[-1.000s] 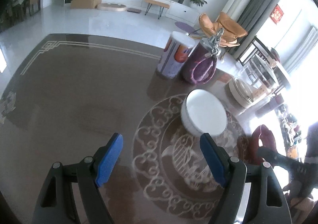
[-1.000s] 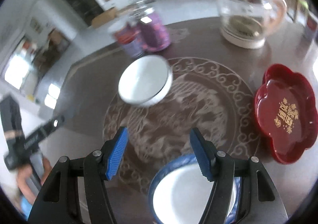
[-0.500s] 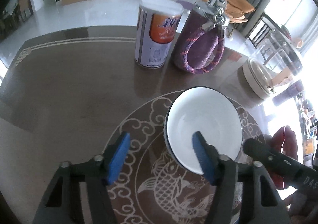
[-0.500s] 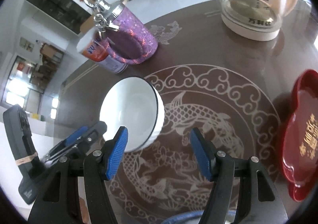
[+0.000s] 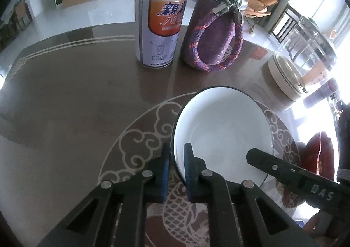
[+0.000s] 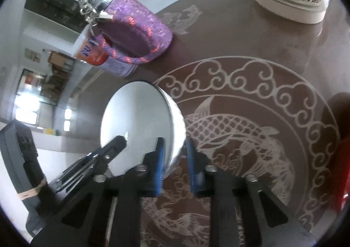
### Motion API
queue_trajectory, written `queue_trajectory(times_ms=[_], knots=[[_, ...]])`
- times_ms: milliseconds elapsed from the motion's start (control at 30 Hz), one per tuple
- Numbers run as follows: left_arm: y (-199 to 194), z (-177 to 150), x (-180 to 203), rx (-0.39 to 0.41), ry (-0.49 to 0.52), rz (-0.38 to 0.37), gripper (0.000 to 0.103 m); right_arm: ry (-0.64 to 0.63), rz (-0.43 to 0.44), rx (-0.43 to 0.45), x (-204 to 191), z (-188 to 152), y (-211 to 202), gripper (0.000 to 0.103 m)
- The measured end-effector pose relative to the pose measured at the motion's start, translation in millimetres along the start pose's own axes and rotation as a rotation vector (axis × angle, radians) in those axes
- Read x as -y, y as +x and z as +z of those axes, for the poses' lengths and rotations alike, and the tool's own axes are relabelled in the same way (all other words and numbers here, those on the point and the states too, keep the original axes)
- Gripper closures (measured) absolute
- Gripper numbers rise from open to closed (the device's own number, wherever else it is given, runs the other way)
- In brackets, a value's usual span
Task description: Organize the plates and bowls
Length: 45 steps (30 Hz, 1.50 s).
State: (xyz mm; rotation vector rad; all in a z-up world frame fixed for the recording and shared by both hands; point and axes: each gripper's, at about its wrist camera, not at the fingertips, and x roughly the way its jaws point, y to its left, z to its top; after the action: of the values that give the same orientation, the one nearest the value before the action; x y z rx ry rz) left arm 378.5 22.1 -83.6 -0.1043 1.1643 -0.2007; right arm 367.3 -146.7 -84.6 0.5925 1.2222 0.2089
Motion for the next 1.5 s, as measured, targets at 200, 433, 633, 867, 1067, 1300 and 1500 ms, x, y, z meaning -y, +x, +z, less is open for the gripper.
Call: queue_trajectory(times_ms=[200,433,633,867,1067,1300,1500], knots=[[-46.0,-18.3,7.0,0.028,0.017,-0.014,0.091,0.009,0.078,-0.032,-0.9,-17.3,-22.3,0.085],[-124.6,-64.9,38.7,0.086,0.090,-0.088,0.090,-0.091,0.076,-0.007,-15.1,-65.1,-111.0,0.085],[-157.7,-119.4,69.9,0.105,0.128,-0.157,0.090,-0.089,0.031,0.023,11.8,-115.8,-170.6,0.085],[-133.7,-157.9,92.8,0.058,0.154,-0.145,0.089,-0.042,-0.022,0.016,46.8,-146.1,-170.5,0.085],[-114.9,-173.4,102.0,0.036,0.174,-0.109,0.089,-0.043,-0.059,0.015,60.5,-155.1,-161.7,0.085],[-98.1,-185.5,106.8,0.013,0.191,-0.085,0.089,-0.068,-0.107,0.030,66.9,-159.8,-157.9,0.085],[-97.6,-187.7,108.8,0.012,0.211,-0.074,0.089,-0.118,-0.145,0.053,63.9,-165.9,-155.6,0.086]])
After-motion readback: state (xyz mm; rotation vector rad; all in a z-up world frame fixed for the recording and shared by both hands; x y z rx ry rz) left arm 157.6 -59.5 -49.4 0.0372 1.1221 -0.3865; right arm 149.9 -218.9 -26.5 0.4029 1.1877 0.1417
